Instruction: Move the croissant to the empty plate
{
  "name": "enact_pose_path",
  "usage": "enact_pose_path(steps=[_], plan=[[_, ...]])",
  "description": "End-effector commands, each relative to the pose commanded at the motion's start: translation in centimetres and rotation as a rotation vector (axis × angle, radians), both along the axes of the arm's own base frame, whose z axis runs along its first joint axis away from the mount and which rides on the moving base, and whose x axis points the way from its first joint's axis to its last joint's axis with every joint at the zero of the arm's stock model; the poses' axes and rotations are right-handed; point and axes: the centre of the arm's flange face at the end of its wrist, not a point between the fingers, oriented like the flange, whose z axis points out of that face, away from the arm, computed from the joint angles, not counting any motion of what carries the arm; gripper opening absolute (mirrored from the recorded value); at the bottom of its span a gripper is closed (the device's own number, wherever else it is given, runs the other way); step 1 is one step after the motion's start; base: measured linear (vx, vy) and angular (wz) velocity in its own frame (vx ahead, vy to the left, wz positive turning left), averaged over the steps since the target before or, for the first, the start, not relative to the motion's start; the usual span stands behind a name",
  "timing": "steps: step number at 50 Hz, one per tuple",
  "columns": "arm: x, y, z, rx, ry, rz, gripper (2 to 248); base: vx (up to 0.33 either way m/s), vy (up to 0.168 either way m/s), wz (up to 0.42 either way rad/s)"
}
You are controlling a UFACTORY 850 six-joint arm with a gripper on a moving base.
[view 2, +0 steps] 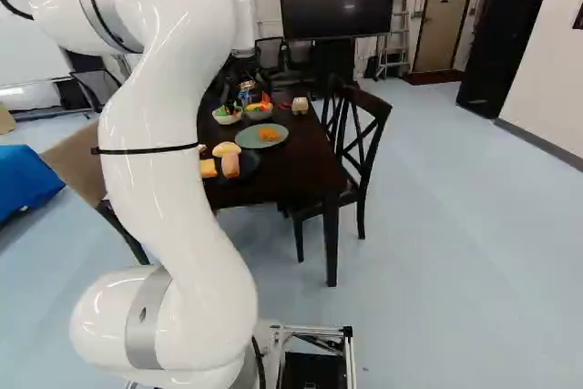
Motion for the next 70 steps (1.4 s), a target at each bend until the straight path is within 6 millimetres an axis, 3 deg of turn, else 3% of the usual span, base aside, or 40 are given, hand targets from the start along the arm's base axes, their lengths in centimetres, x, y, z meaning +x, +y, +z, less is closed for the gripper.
enact_pose_path(steps=[37,70], plan=[[0.0,0.0,0.0,0.0,0.0,0.0,247,-0.149,0.061,0.145],[0.0,0.0,0.0,0.0,0.0,0.0,247,-0.121,0.026,0.016]])
